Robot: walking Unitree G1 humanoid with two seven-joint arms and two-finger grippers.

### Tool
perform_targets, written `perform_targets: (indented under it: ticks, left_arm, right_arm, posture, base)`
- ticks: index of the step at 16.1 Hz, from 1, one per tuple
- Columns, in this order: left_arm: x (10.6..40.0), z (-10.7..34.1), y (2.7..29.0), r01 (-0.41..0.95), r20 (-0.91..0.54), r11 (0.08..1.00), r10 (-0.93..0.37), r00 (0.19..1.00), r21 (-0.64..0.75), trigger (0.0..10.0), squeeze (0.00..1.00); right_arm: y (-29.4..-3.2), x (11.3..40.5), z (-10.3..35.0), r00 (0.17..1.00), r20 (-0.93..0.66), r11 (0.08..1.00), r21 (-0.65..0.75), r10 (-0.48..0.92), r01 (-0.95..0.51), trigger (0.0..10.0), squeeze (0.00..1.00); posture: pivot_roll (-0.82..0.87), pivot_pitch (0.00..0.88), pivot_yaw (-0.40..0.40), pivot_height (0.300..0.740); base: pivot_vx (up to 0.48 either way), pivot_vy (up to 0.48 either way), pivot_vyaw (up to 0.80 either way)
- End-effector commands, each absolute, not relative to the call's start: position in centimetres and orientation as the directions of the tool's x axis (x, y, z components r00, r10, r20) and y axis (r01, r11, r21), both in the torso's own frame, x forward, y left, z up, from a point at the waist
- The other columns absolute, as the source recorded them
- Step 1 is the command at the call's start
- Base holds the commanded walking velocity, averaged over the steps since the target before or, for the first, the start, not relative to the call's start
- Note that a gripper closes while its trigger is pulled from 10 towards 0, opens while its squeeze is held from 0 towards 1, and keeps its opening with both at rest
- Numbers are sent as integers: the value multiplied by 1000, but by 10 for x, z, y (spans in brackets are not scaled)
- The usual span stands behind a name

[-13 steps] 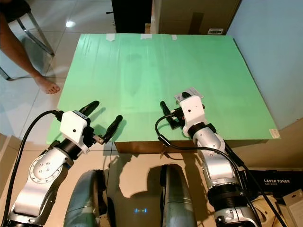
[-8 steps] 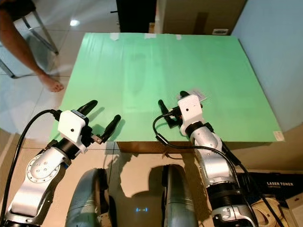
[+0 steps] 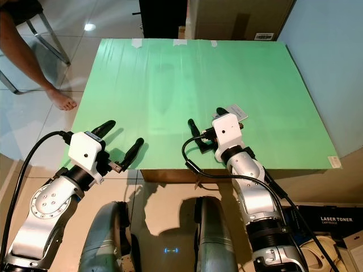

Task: Hang keys on a hook

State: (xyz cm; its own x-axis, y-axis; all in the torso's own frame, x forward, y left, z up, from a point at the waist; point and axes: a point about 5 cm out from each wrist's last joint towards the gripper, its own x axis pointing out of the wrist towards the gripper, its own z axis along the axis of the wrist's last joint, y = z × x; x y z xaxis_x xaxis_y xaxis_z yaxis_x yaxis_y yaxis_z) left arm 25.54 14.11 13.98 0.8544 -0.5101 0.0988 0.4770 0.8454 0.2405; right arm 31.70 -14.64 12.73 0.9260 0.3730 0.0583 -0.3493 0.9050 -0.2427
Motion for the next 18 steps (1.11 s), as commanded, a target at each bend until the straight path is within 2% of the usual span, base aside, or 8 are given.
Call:
perform_targets:
  ticks: [1, 5, 6, 7, 8, 18]
  left_arm:
    - [252, 142, 137, 493, 105, 835, -528, 843, 242, 10000, 0]
    - [254, 142, 137, 495, 105, 834, -530, 842, 243, 10000, 0]
    - [254, 142, 137, 495, 105, 834, -530, 842, 243, 10000, 0]
    - [254, 142, 137, 495, 105, 834, -530, 841, 243, 10000, 0]
    - [254, 143, 137, 495, 105, 834, -530, 841, 244, 10000, 0]
    - [256, 143, 134, 496, 111, 833, -532, 839, 243, 10000, 0]
  right_arm:
    - [-149, 314, 120, 931, 32, 905, -249, 364, -346, 10000, 1000]
    - [-152, 315, 119, 942, 22, 912, -255, 336, -320, 10000, 1000]
    - [-153, 315, 119, 944, 24, 915, -257, 329, -312, 10000, 0]
    - [-154, 316, 119, 947, 27, 917, -257, 321, -304, 1922, 0]
    - [-155, 316, 119, 948, 28, 919, -256, 317, -300, 0, 0]
    - [-159, 315, 121, 952, 38, 924, -257, 303, -284, 0, 0]
  posture:
    - [-35, 232, 12, 602]
    - [-41, 234, 14, 602]
    - [-42, 235, 15, 602]
    - [-42, 235, 14, 602]
    - [-42, 235, 14, 602]
    - [-53, 229, 12, 602]
  base:
    - [0, 0, 0]
    - [0, 0, 0]
    - [0, 0, 0]
    - [0, 0, 0]
    - [0, 0, 0]
    - [0, 0, 0]
